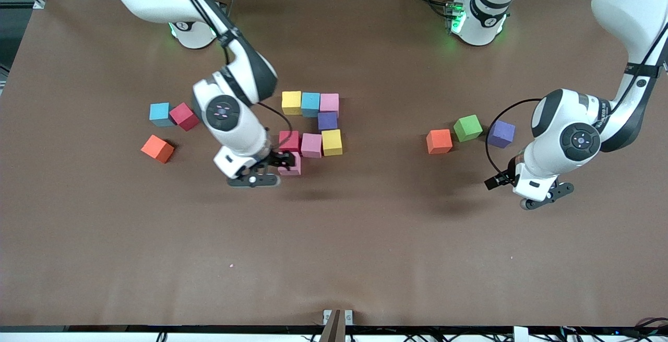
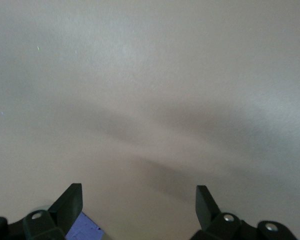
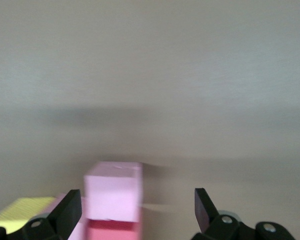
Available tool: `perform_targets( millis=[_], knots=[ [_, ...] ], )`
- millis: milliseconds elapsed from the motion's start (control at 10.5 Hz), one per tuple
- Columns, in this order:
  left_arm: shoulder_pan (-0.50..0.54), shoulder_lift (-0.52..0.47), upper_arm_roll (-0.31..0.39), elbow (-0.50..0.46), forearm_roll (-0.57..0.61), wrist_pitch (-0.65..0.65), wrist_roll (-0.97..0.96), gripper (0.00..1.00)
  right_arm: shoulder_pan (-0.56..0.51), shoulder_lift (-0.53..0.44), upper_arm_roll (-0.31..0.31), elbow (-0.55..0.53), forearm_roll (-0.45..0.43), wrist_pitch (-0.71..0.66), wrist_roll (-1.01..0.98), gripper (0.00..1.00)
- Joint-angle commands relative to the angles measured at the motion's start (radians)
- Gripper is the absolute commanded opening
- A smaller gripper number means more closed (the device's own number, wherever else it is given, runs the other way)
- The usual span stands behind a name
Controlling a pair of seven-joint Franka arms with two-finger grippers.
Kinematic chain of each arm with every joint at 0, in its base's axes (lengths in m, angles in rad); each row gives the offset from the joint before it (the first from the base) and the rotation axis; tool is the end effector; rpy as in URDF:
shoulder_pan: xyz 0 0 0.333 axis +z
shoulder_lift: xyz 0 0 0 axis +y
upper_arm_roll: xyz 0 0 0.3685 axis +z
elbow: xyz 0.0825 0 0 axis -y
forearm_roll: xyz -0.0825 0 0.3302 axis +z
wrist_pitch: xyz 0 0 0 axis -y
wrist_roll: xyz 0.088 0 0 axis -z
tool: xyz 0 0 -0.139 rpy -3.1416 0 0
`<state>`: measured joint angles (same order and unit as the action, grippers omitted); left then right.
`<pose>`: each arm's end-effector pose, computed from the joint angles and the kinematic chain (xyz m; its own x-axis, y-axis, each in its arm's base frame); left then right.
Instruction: Form number 2 with 11 blocks
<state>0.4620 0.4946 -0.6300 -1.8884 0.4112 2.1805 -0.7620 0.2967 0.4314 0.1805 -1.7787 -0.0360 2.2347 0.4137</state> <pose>0.5978 -0.0400 0.3279 0.9254 0.3769 -0.0401 0.3731 -0.9244 -0.0797 0.5703 0.2780 0.3693 0.9977 0.0675 0.0108 0.0680 -0.9962 -0.0551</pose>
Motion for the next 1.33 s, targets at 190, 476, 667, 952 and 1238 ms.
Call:
perform_targets(
  millis=[190, 476, 667, 952, 1238],
  knots=[
    [0.007, -0.018, -0.045, -0.049, -0.011, -0.011, -0.081, 1.00, -0.217, -0.172, 0.030, -0.203, 0.013, -0.058, -0.376, 1.00],
    [0.004, -0.011, -0.138, -0.063, -0.011, -0.018, -0.221, 1.00, -0.443, -0.226, 0.036, -0.307, 0.008, -0.115, -0.661, 1.00],
    [0.007, -0.016, -0.174, -0.084, -0.012, -0.018, -0.243, 1.00, -0.533, -0.227, 0.031, -0.337, 0.008, -0.112, -0.679, 1.00],
    [0.010, -0.019, -0.188, -0.126, -0.011, -0.005, -0.237, 1.00, -0.580, -0.224, 0.033, -0.422, -0.027, -0.023, -0.894, 1.00],
    [0.020, -0.056, -0.188, -0.217, -0.008, 0.143, -0.246, 1.00, -0.619, -0.218, 0.033, -0.537, -0.028, 0.158, -1.244, 1.00]
  ],
)
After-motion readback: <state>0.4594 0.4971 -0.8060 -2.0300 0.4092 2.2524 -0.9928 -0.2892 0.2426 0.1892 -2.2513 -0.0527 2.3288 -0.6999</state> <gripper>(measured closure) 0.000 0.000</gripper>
